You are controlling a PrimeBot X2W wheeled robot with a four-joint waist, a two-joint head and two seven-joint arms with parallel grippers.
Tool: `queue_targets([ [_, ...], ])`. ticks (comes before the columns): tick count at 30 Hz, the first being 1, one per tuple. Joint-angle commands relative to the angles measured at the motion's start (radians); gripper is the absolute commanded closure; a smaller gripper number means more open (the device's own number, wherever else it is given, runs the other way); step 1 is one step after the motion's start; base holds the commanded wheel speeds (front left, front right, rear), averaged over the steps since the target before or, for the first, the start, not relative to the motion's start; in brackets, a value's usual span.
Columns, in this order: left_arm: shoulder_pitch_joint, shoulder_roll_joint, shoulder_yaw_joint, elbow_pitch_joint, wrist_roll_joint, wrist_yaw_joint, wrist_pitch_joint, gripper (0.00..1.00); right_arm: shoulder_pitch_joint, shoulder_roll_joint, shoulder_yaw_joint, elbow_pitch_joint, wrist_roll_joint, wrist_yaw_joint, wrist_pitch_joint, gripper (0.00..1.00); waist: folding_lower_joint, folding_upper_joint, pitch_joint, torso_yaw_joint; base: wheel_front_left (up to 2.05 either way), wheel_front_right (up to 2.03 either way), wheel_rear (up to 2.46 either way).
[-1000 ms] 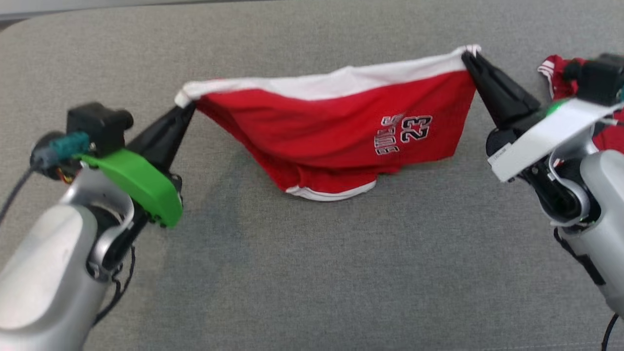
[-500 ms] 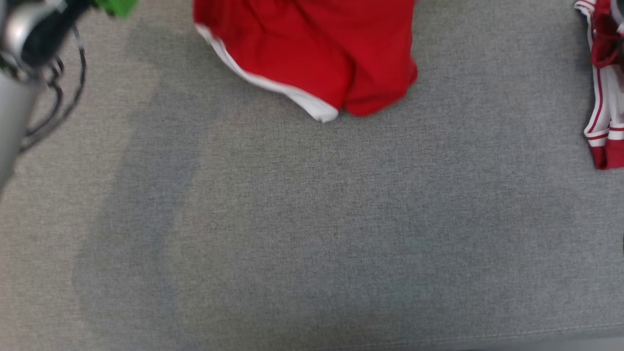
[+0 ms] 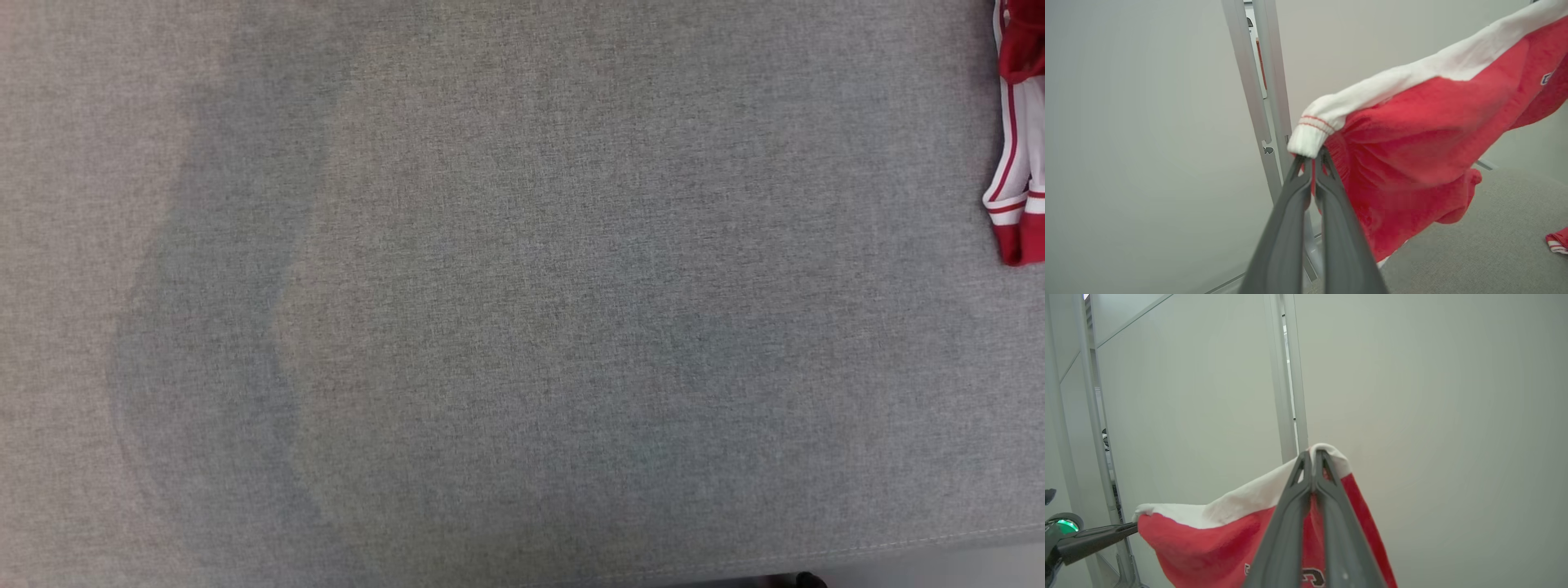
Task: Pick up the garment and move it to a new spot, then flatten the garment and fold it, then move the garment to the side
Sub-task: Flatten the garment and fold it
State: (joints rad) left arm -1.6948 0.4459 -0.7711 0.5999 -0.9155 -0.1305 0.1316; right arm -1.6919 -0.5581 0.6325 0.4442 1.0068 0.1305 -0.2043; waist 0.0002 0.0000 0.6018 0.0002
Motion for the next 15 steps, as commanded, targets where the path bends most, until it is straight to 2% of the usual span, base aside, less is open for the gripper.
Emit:
queue_targets([
  [1, 0.000, -0.008, -0.024, 0.012, -0.014, 0.000, -0.015, 1.00, -0.005, -0.014, 0.020, 0.008, 0.016, 0.000, -0.006, 1.00, -0.0002, 0.0000, -0.004, 0.000, 0.00, 0.00, 0.00],
  [5, 0.067, 0.005, -0.116, 0.016, -0.060, 0.000, -0.046, 1.00, 0.059, -0.053, 0.094, 0.002, 0.053, 0.000, -0.011, 1.00, -0.0002, 0.0000, -0.025, -0.003, 0.00, 0.00, 0.00],
  [13, 0.252, 0.107, -0.307, -0.074, -0.164, 0.000, -0.086, 1.00, 0.301, -0.164, 0.233, -0.076, 0.115, 0.000, -0.038, 1.00, -0.0002, 0.0000, -0.134, -0.017, 0.00, 0.00, 0.00],
  [15, 0.304, 0.138, -0.353, -0.112, -0.199, 0.000, -0.066, 1.00, 0.370, -0.201, 0.264, -0.112, 0.132, 0.000, -0.040, 1.00, -0.0002, 0.0000, -0.175, -0.017, 0.00, 0.00, 0.00],
])
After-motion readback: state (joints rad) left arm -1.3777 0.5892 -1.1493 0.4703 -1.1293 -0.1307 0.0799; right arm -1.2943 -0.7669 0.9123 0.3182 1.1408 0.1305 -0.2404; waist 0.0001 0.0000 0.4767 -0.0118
